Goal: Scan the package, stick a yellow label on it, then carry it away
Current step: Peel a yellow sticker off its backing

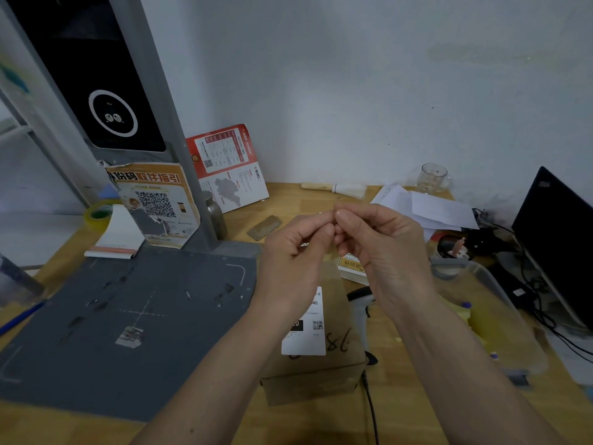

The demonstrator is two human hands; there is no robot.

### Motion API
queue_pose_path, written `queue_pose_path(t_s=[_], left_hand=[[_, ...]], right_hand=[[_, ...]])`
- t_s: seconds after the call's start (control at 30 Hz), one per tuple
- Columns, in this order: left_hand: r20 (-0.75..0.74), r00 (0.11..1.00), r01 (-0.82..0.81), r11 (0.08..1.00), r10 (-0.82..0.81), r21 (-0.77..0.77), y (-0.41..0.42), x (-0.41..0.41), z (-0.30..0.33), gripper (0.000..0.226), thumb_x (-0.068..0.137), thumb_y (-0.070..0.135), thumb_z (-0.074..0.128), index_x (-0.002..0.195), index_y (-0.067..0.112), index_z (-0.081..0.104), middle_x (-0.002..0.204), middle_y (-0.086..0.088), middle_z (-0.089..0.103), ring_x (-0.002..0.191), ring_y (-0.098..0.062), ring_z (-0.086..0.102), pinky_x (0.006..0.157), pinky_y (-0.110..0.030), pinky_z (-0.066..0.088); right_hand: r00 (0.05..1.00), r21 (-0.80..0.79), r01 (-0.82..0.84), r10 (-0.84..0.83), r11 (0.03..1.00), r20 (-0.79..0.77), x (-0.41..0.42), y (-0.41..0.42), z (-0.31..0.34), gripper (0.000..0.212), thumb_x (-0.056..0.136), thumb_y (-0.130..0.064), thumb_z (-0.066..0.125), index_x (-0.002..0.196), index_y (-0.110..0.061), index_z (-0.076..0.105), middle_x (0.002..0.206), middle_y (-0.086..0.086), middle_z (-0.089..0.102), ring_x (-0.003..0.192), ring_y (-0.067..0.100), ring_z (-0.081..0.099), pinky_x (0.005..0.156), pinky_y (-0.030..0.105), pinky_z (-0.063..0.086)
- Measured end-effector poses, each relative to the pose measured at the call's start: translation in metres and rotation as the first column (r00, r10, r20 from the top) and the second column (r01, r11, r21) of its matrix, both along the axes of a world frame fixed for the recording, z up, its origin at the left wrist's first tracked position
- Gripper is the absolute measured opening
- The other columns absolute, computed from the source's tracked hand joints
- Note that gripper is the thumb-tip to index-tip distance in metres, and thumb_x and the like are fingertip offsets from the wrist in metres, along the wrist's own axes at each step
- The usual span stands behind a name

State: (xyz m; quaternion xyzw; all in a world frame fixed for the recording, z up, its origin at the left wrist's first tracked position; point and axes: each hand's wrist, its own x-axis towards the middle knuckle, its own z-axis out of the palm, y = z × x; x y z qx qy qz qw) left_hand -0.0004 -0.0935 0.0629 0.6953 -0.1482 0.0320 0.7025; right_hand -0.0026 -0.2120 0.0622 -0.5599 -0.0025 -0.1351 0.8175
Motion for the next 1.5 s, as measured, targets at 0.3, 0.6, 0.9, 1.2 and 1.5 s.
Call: queue_pose_path(t_s=[0.3, 0.6, 0.9, 1.2, 1.5], left_hand=[[0.007, 1.000, -0.011, 1.000, 0.011, 0.013, -0.0002, 0.0004, -0.0003, 0.029, 0.091, 0.004, 0.056, 0.100, 0.029, 0.069, 0.099, -0.003, 0.073, 0.092, -0.007, 0.065, 0.077, -0.009, 0.048], [-0.030, 0.999, -0.017, 1.000, 0.017, -0.010, -0.0010, 0.0013, -0.0031, 0.026, 0.091, 0.003, 0.056, 0.108, 0.018, 0.070, 0.106, 0.001, 0.072, 0.094, 0.001, 0.065, 0.077, -0.007, 0.048], [-0.028, 0.999, -0.025, 1.000, 0.025, -0.007, -0.0005, 0.0014, -0.0044, 0.025, 0.091, 0.003, 0.056, 0.109, 0.012, 0.070, 0.105, -0.004, 0.072, 0.095, -0.006, 0.066, 0.080, -0.010, 0.049], [-0.024, 0.999, -0.035, 0.999, 0.035, 0.007, 0.0003, 0.0007, -0.0057, 0.025, 0.091, 0.005, 0.057, 0.109, 0.014, 0.070, 0.105, -0.003, 0.072, 0.097, -0.008, 0.066, 0.081, -0.011, 0.049], [-0.031, 0.998, -0.059, 0.998, 0.058, -0.026, 0.0002, -0.0026, -0.0037, 0.020, 0.087, 0.007, 0.063, 0.103, 0.013, 0.073, 0.099, -0.004, 0.073, 0.086, -0.001, 0.065, 0.075, -0.011, 0.050]], right_hand=[[1.000, 0.005, -0.007, 0.007, 1.000, -0.014, 0.0002, -0.0012, 0.0000, 0.009, 0.076, -0.002, 0.067, 0.083, -0.005, 0.073, 0.062, 0.007, 0.067, 0.056, 0.016, 0.060, 0.051, 0.023, 0.048], [0.999, 0.026, -0.028, 0.028, 0.999, -0.022, -0.0012, -0.0010, -0.0017, 0.013, 0.079, 0.001, 0.063, 0.082, -0.007, 0.073, 0.063, 0.007, 0.065, 0.057, 0.015, 0.060, 0.052, 0.022, 0.048], [0.999, 0.014, -0.033, 0.034, 0.999, -0.022, -0.0019, -0.0011, -0.0020, 0.013, 0.072, -0.007, 0.069, 0.084, -0.006, 0.073, 0.063, 0.008, 0.066, 0.057, 0.014, 0.060, 0.052, 0.022, 0.049], [0.999, -0.004, -0.031, 0.031, 1.000, -0.020, -0.0034, -0.0008, -0.0025, 0.013, 0.080, 0.002, 0.063, 0.084, -0.007, 0.073, 0.064, 0.008, 0.066, 0.057, 0.015, 0.060, 0.053, 0.023, 0.049], [1.000, -0.041, -0.022, 0.021, 0.999, -0.011, -0.0081, -0.0006, -0.0014, 0.013, 0.079, 0.001, 0.065, 0.083, -0.009, 0.072, 0.067, 0.009, 0.065, 0.059, 0.016, 0.059, 0.053, 0.023, 0.048]])
